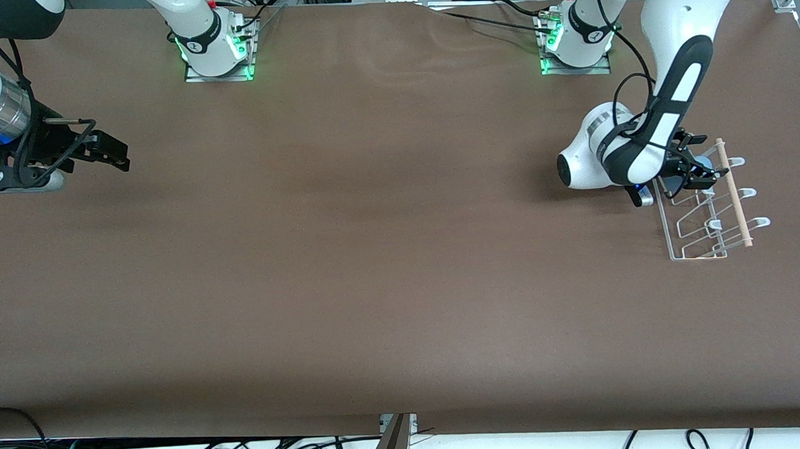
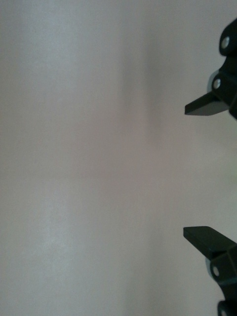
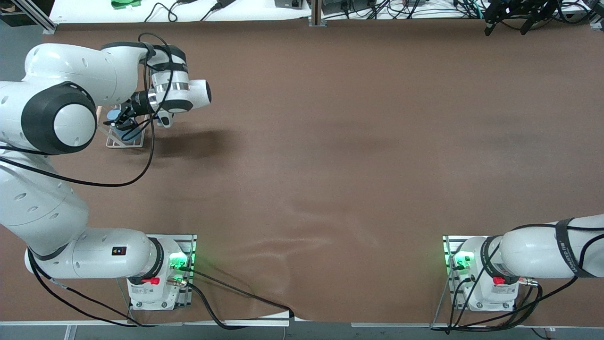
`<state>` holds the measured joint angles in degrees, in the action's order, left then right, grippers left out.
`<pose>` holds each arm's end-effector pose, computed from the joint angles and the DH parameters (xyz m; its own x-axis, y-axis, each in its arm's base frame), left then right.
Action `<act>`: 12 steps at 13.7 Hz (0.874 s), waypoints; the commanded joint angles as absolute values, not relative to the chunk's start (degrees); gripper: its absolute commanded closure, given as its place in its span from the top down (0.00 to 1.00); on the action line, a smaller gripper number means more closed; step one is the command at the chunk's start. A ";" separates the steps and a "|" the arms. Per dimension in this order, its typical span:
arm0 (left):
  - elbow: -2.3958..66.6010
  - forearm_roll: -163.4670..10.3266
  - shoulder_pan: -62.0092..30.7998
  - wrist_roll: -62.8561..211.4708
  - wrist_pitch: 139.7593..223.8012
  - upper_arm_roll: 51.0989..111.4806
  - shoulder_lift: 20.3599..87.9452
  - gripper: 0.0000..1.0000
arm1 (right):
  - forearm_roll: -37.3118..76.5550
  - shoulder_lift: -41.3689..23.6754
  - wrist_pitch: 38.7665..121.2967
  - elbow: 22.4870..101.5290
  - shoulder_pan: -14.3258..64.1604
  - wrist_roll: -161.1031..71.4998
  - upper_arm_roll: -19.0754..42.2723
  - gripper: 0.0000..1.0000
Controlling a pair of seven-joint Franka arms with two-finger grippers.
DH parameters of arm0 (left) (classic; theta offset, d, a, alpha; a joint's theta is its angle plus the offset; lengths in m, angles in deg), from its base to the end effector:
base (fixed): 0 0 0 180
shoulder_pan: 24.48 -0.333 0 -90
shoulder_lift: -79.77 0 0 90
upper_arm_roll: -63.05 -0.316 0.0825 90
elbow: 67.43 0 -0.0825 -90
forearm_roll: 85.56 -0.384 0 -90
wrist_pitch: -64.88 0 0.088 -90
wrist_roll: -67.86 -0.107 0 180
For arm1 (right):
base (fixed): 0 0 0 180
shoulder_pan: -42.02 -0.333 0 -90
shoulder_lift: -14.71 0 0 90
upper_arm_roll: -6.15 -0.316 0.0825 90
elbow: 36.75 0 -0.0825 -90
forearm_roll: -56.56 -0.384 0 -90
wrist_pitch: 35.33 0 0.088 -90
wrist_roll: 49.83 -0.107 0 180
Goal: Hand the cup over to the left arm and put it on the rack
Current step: 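Lower the cup onto a rack peg and open the left gripper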
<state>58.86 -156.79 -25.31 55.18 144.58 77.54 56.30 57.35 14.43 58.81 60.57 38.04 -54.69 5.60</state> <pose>0.4791 -0.0003 0.2165 0.2599 -0.0592 -0.9638 -0.9532 -0.1753 -0.2463 0.5553 0.0426 0.5675 0.9982 -0.0049 -0.0590 -0.0038 -0.9998 0.0187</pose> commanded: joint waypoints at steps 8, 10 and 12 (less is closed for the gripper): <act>33.58 -116.27 -28.16 55.81 144.60 77.55 61.93 1.00 | 58.05 14.09 57.93 59.23 37.80 -53.88 5.71 0.99; 29.62 -108.02 -29.83 58.87 144.77 77.64 62.19 1.00 | 58.05 14.09 57.93 59.14 37.80 -53.88 5.71 0.99; 25.40 -101.23 -30.10 61.87 144.86 77.64 62.37 1.00 | 58.14 14.09 57.84 58.96 37.71 -53.79 5.71 0.99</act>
